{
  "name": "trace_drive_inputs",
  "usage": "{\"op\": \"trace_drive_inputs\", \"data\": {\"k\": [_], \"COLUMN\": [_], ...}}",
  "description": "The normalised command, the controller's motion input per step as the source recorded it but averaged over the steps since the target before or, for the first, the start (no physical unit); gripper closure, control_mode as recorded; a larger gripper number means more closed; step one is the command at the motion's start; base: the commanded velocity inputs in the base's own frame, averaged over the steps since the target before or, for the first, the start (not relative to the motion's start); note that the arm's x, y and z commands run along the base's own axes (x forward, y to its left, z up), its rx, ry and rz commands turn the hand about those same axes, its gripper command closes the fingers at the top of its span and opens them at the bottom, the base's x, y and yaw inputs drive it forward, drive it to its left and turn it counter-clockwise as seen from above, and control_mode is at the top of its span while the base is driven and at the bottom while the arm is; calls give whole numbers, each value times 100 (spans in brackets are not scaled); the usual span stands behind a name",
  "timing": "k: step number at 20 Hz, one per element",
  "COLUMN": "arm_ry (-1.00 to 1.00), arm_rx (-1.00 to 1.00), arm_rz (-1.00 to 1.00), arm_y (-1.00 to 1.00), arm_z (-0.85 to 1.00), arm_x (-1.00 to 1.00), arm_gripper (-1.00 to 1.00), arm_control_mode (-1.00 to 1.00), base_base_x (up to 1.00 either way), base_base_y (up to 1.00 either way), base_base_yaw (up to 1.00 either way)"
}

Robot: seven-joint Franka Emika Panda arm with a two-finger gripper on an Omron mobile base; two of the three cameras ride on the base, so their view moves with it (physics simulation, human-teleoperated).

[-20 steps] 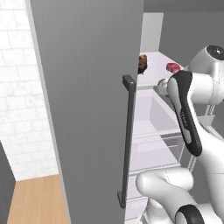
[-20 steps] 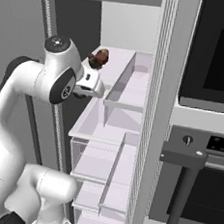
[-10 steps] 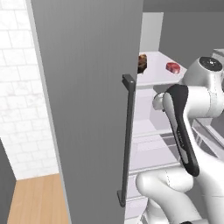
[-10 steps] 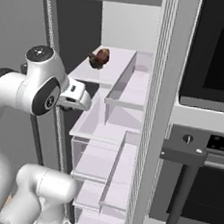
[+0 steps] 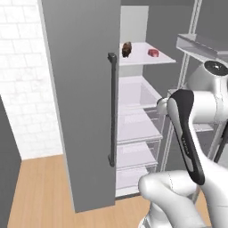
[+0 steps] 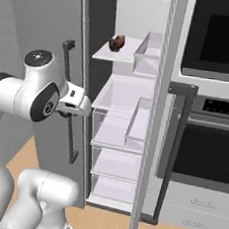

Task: Place one cucumber and one steak in each tupperware on the nearby counter, to pack two identical lunches.

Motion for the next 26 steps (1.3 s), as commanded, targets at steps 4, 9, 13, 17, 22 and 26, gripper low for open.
{"op": "trace_drive_inputs", "data": {"k": [4,9,13,17,22,26], "arm_ry": [0,0,0,0,0,0], "arm_rx": [0,0,0,0,0,0], "arm_rz": [0,0,0,0,0,0], "arm_y": [0,0,0,0,0,0], "arm_z": [0,0,0,0,0,0], "arm_x": [0,0,0,0,0,0], "arm_gripper": [100,100,100,100,100,100], "arm_control_mode": [100,100,100,100,100,100], "base_base_x": [-100,-62,-15,4,63,95], "base_base_y": [-4,-33,-49,-77,-76,-58], "base_base_yaw": [-42,-67,-71,-62,-37,-14]}}
